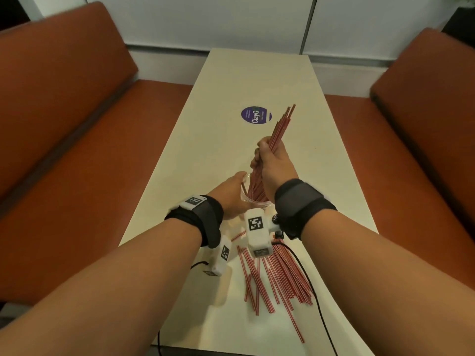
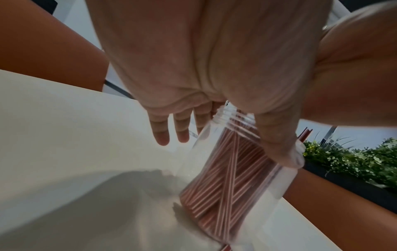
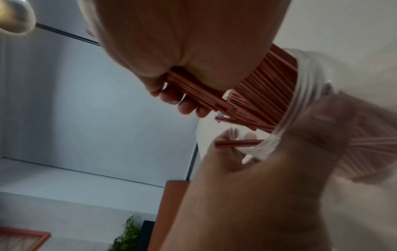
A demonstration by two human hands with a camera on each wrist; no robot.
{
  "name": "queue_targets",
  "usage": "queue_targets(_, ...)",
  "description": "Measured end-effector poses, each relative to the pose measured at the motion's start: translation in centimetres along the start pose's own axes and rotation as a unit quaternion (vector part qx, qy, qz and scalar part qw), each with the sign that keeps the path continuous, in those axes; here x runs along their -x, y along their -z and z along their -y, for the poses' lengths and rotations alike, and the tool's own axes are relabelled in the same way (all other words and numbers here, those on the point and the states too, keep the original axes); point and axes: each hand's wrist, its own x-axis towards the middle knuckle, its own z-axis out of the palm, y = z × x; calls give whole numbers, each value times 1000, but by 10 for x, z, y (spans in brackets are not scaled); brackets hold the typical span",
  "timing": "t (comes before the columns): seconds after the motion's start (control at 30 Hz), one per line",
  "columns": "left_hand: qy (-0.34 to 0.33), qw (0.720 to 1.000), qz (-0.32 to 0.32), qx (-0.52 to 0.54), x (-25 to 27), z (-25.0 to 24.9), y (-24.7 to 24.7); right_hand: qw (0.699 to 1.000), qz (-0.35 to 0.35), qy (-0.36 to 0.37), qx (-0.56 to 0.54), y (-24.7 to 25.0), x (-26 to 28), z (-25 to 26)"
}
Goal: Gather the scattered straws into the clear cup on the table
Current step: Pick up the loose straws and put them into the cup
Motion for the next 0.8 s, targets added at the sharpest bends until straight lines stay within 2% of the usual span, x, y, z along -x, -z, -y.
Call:
queue_targets(0.3, -1, 1000, -4, -14, 5, -4, 1, 993, -28, -2, 111, 8, -4, -13)
queue_targets(0.43, -24, 1000, -10, -14, 9, -10, 4, 987, -51, 67, 138, 20, -10, 3)
queue_targets(0.53, -45, 999, -1, -2, 10, -11, 6, 963, -72, 80, 247, 42, -12, 1)
queue_targets(0.57, -52, 999, 4, -5, 12, -12, 7, 948, -55, 63, 306, 48, -9, -5)
queue_targets(0.63, -58, 998, 14, -11, 10, -13, 8, 921, 20, 41, 386, 53, -1, -17)
queue_targets(0.73, -50, 999, 19, -9, 8, -14, 7, 890, 129, 86, 428, 42, 7, -25)
queue_targets(0.8, -45, 999, 21, 1, 8, -14, 5, 847, 159, 114, 494, 34, 5, -26)
